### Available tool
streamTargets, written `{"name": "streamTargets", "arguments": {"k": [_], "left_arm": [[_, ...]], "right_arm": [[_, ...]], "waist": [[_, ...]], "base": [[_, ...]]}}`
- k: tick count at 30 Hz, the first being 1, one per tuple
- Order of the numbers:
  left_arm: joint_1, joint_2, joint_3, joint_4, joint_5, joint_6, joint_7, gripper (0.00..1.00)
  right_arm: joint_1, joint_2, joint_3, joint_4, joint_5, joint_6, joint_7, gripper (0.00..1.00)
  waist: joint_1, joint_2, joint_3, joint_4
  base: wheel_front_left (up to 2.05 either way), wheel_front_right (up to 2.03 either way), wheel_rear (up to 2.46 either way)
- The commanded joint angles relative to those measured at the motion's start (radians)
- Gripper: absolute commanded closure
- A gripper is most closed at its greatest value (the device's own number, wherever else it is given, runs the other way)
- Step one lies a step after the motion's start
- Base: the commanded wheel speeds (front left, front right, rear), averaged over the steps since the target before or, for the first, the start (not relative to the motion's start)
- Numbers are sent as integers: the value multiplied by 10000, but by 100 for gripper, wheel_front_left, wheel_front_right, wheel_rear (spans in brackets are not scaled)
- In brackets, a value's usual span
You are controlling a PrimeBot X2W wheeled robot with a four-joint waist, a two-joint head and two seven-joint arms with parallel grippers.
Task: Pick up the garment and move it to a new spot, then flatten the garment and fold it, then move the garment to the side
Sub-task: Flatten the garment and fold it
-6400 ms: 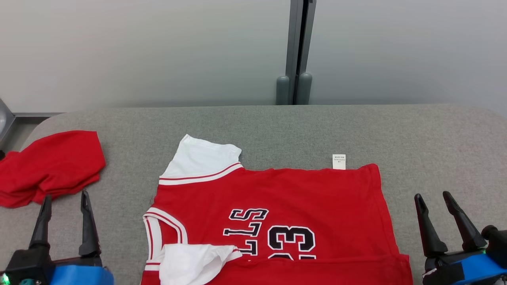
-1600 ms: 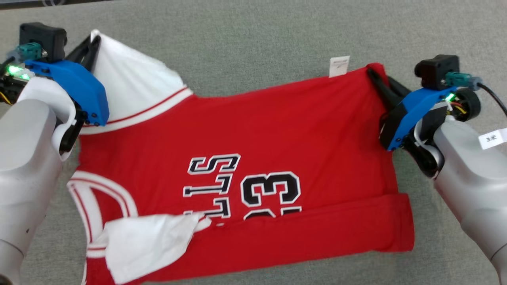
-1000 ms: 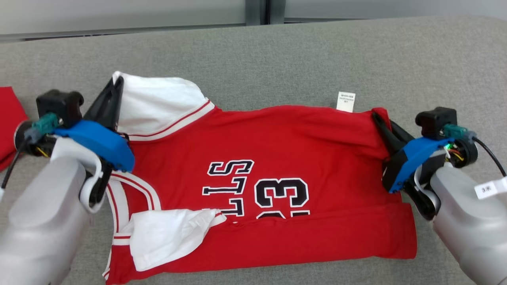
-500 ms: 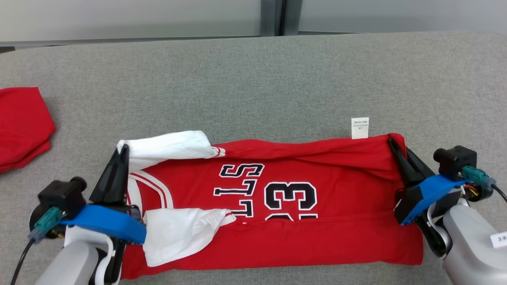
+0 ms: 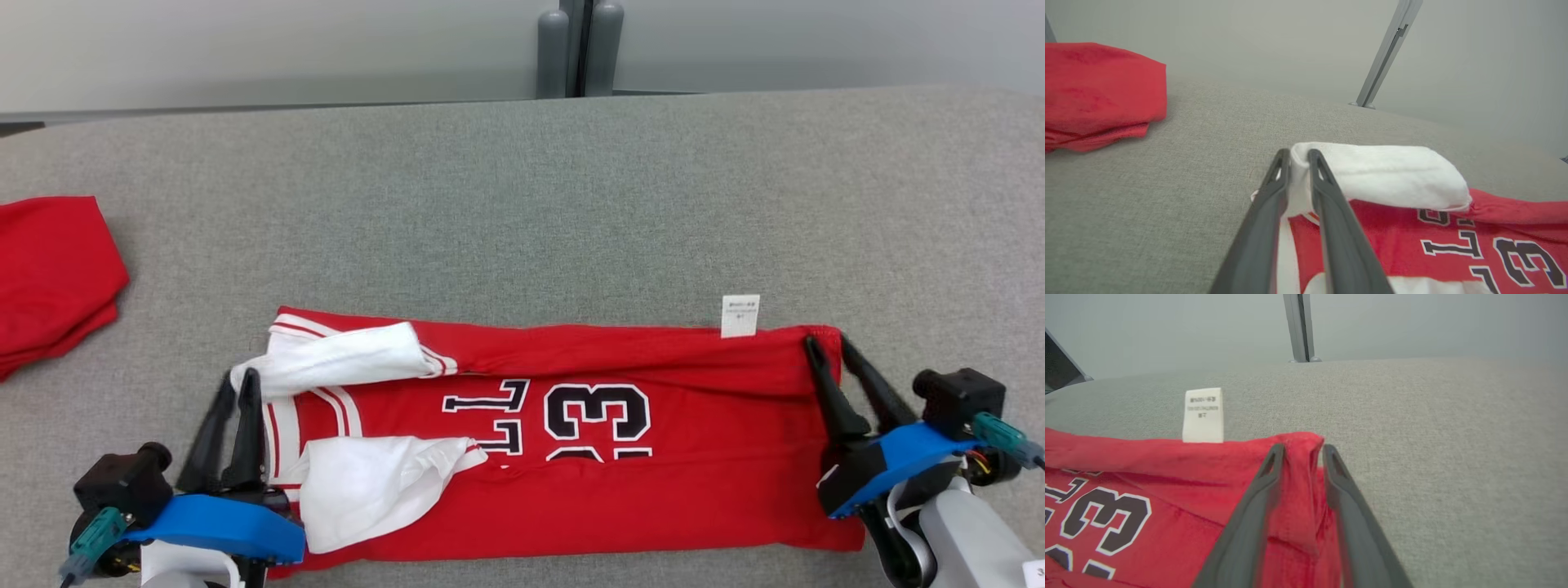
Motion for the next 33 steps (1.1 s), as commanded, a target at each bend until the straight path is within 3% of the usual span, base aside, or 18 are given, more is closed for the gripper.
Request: {"name": "streamTargets", "arguments": {"k": [1,8,17,22,33], "left_arm": [[165,-174,366,-179,248,-40,-45,0],[841,-1251,2266,-1209,1860,-255,-46,0],[1597,-2556,4494,-2093,4050,-621,-46,0],[2057,-2710,4818,-2203,5228,-502,-46,0],[2919,-2994,4821,-3006,6001,-382,-45,0]], "right_arm": [[304,46,-230,-234,125,1,-50,0],[1054,80,-1036,-1006,70,1,-47,0],[890,386,-1265,74,128,1,-49,0],[613,678,-1274,1135,225,1,-44,0],[309,1042,-1068,3302,115,1,-32,0]], "waist": [[0,2,-93,-9],[0,2,-527,67],[0,2,-955,219],[0,2,-1189,303],[0,2,-1478,471]], "base": [[0,0,0],[0,0,0],[0,0,0],[0,0,0],[0,0,0]]}}
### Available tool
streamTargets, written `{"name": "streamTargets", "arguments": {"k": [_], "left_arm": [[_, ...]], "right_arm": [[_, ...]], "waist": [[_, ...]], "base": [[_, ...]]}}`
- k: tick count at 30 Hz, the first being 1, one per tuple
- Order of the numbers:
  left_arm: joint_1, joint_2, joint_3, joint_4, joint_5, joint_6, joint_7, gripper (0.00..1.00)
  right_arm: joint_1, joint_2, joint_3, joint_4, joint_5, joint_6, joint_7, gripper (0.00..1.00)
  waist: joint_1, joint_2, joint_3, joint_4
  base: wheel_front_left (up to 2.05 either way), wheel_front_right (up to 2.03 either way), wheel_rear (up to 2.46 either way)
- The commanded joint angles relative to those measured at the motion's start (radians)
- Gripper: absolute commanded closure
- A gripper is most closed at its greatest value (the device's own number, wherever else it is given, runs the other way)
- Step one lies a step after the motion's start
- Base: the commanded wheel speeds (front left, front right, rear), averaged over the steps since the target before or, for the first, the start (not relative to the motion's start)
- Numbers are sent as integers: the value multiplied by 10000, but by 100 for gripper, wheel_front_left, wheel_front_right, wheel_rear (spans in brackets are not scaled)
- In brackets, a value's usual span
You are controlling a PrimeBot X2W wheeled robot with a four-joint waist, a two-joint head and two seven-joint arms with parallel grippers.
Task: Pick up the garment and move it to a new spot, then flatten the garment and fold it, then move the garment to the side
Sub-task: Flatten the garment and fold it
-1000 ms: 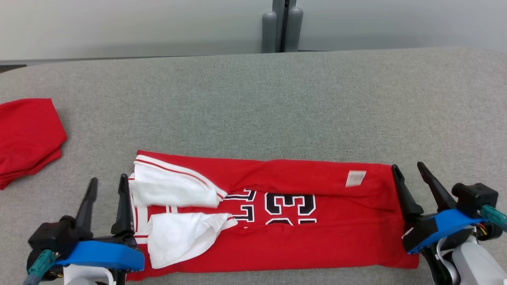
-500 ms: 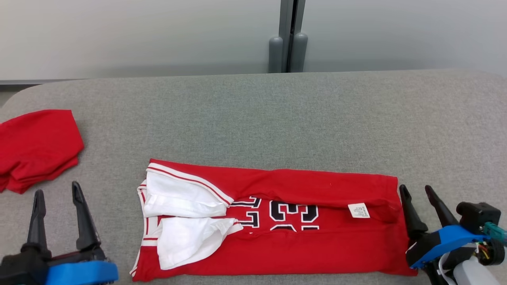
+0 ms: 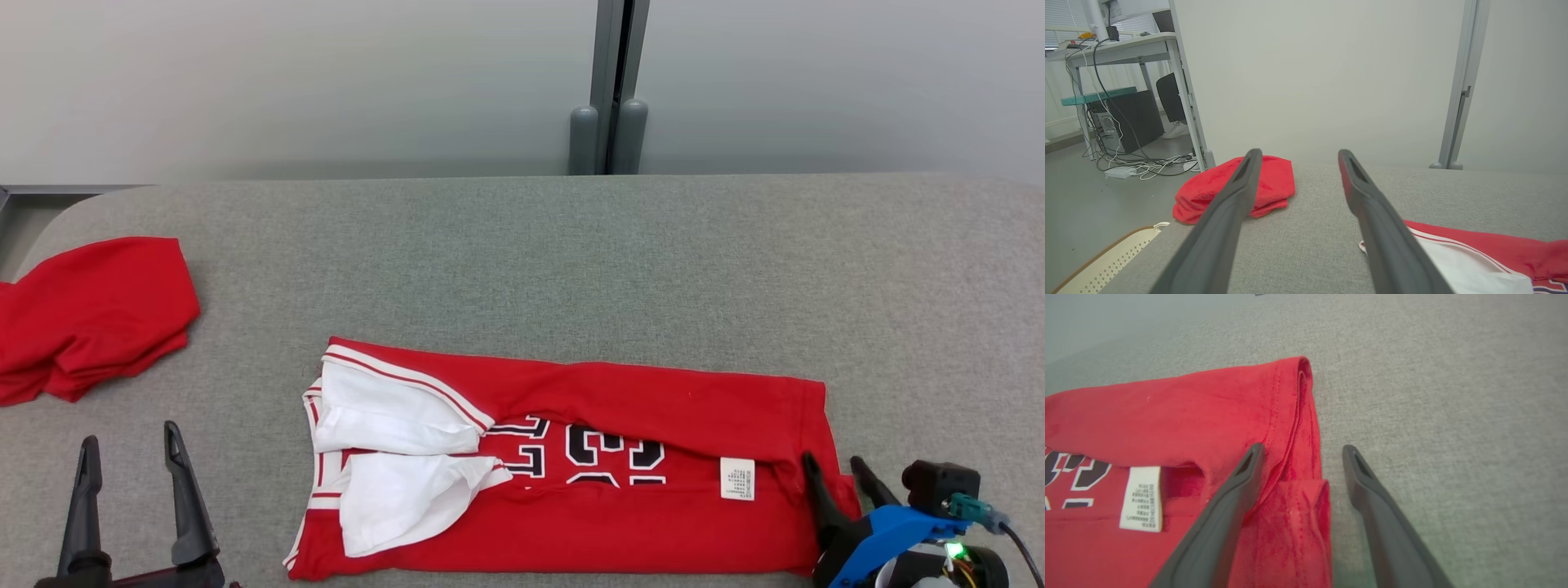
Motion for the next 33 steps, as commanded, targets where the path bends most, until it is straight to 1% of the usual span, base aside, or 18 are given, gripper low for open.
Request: {"name": "streamTargets", "arguments": {"k": [1,4,5,6,7,8,13,16,24,27,30,33], "left_arm": [[185,-11,-104,-147,174,84,-43,0],[312,-47,-228,-251,319,138,-43,0],[361,-39,-288,-267,424,117,-43,0],[369,-23,-334,-306,466,96,-43,0],[370,-4,-379,-350,522,80,-43,0],[387,39,-452,-383,590,52,-43,0],[380,108,-524,-492,743,153,-43,0],[383,133,-546,-505,802,221,-43,0],[387,157,-659,-483,790,319,-43,0],[377,178,-724,-435,716,270,-43,0],[388,190,-748,-322,655,243,-43,0],[368,191,-769,-161,562,205,-43,0]], "right_arm": [[-81,95,56,291,-69,1,-37,0],[131,193,125,570,79,1,-34,0],[232,237,164,605,140,1,-32,34],[311,272,214,597,176,3,-22,75],[371,289,252,543,209,3,-18,85],[414,300,275,484,256,1,-19,100],[514,251,209,130,421,1,-28,100],[447,37,-43,-155,498,1,-31,100],[334,-1147,-1232,-283,306,-3,-33,100],[291,-1491,-1445,-337,201,-3,-33,100],[225,-1586,-1407,-546,127,-3,-33,100],[237,-1394,-1150,-967,206,0,-32,100]], "waist": [[0,0,-50,31],[0,0,-160,96],[0,0,-197,116],[0,0,-224,126],[0,0,-241,133],[0,0,-255,142],[0,0,-283,120],[0,0,-297,90],[0,0,-326,37],[0,0,-340,4],[0,0,-360,-48],[0,0,-382,-88]], "base": [[0,0,0],[0,0,0],[0,0,0],[0,0,0],[0,0,0],[0,0,0],[0,0,0],[0,0,0],[0,0,0],[0,0,0],[0,0,0],[0,0,0]]}}
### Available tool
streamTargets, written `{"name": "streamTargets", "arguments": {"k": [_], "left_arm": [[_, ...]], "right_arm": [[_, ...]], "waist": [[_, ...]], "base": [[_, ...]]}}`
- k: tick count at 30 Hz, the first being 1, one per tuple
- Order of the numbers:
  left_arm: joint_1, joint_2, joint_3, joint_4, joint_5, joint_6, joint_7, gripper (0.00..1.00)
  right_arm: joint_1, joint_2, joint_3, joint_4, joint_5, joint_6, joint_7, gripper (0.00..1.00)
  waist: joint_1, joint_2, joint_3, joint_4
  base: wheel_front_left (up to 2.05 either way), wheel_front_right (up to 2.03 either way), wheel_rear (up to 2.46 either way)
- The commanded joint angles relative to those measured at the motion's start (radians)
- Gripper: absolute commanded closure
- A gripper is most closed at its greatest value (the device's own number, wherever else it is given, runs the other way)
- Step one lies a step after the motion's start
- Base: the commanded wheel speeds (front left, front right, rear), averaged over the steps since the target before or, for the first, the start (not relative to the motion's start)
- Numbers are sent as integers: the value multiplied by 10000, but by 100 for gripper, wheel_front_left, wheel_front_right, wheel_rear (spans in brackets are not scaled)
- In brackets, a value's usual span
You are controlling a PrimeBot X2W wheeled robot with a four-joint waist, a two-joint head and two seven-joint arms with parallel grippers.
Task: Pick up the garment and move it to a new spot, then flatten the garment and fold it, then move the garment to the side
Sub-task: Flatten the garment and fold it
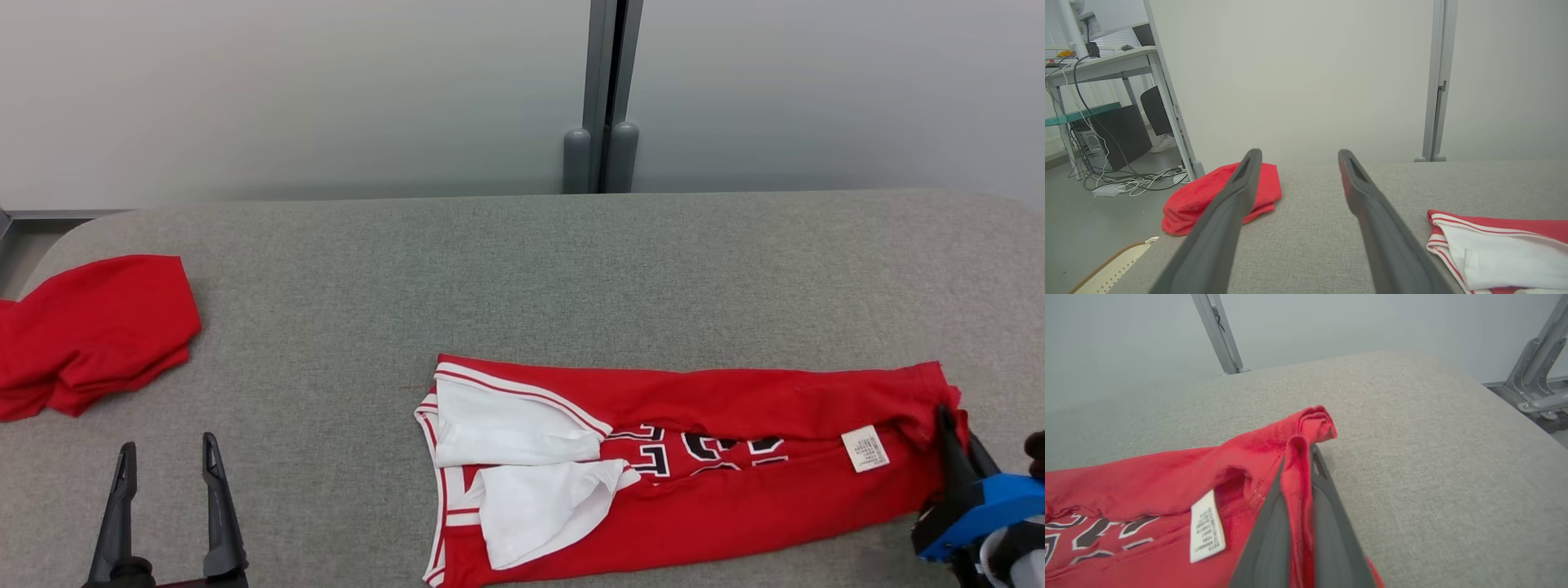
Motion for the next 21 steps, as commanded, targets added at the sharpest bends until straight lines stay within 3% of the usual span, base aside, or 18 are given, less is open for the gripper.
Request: {"name": "streamTargets", "arguments": {"k": [1,13,21], "left_arm": [[-45,42,-48,49,-19,-6,-43,0],[-280,47,-121,220,-79,124,-43,0],[-616,-1,-340,387,-137,125,-43,0]], "right_arm": [[-43,151,183,-272,38,-1,-3,100],[13,1653,2956,-3661,-244,-1,1023,100],[-796,2548,5014,-3877,-262,-1,1530,100]], "waist": [[0,-1,-16,-12],[0,-1,87,18],[0,-1,387,278]], "base": [[0,0,0],[0,0,0],[0,0,0]]}}
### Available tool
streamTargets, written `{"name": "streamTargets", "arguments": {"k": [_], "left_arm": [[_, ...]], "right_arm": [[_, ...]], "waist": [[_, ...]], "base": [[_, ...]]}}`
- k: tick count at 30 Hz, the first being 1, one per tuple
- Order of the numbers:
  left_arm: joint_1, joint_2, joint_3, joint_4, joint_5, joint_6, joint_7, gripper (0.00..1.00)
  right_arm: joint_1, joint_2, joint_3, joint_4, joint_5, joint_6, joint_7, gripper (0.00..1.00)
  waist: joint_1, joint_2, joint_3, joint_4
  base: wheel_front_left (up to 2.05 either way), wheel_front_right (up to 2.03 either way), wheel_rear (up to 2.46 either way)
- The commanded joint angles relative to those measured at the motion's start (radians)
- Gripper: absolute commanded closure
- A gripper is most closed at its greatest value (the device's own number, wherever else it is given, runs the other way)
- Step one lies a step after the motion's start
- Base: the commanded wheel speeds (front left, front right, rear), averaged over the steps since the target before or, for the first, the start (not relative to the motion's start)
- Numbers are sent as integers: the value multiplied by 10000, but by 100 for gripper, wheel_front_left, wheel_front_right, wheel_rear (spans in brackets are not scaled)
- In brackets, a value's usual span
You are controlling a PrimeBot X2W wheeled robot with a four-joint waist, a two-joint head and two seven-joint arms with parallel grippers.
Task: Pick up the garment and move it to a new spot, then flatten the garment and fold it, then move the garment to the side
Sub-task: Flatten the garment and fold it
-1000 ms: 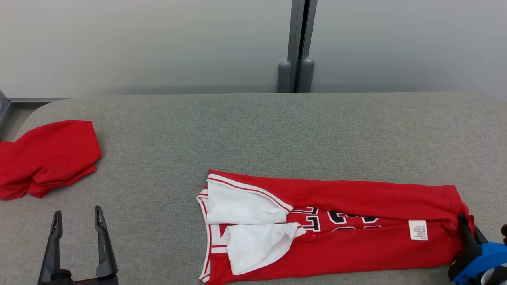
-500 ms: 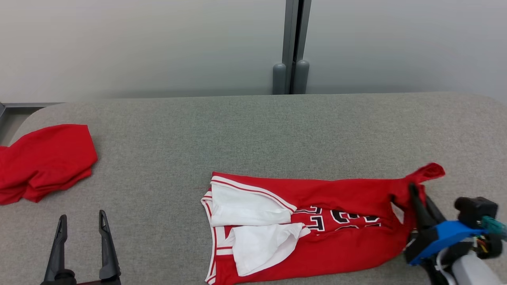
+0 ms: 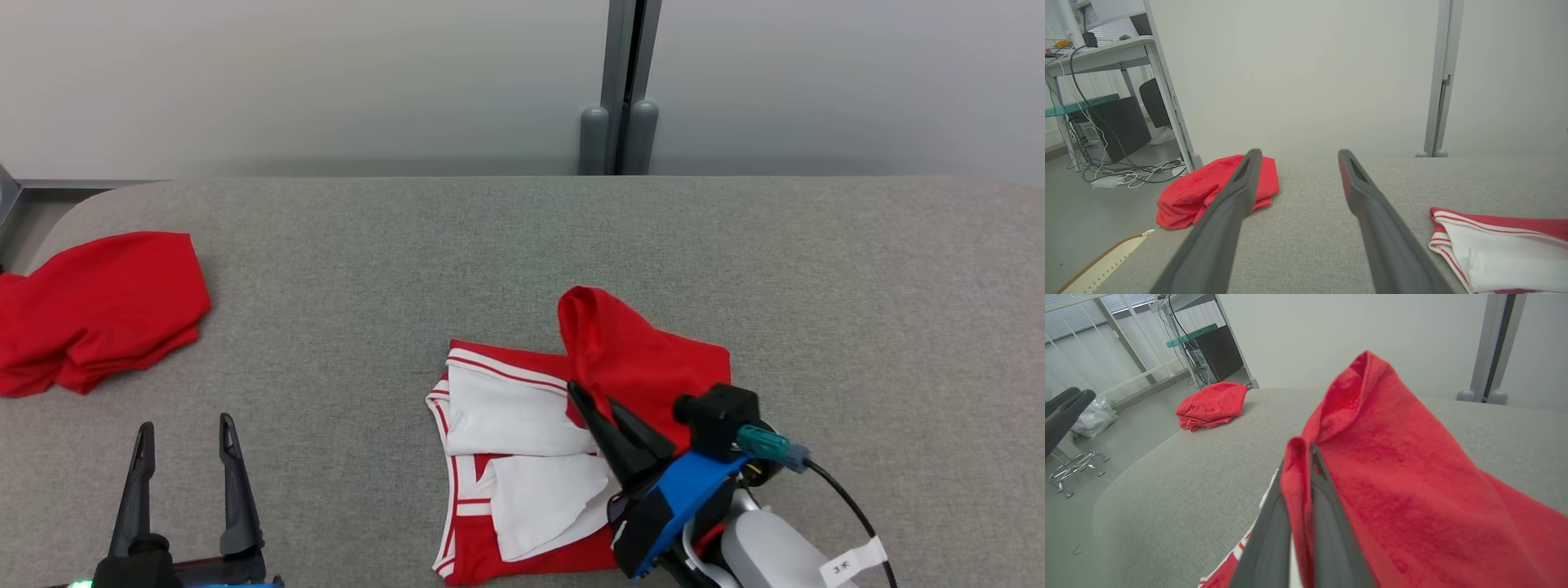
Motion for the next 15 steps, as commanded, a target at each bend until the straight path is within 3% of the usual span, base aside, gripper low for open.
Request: {"name": "streamTargets", "arguments": {"k": [1,6,15], "left_arm": [[-205,-19,-66,56,-49,19,-43,0],[-413,-56,-182,155,-57,57,-43,0],[-636,-86,-338,373,-128,81,-43,0]], "right_arm": [[-289,103,316,169,15,1,10,100],[-951,345,1348,897,249,1,-31,100],[-1834,350,3192,1878,1937,1,-516,100]], "waist": [[-1,-1,96,112],[-1,-1,278,317],[-1,-1,425,556]], "base": [[0,0,0],[0,0,0],[0,0,0]]}}
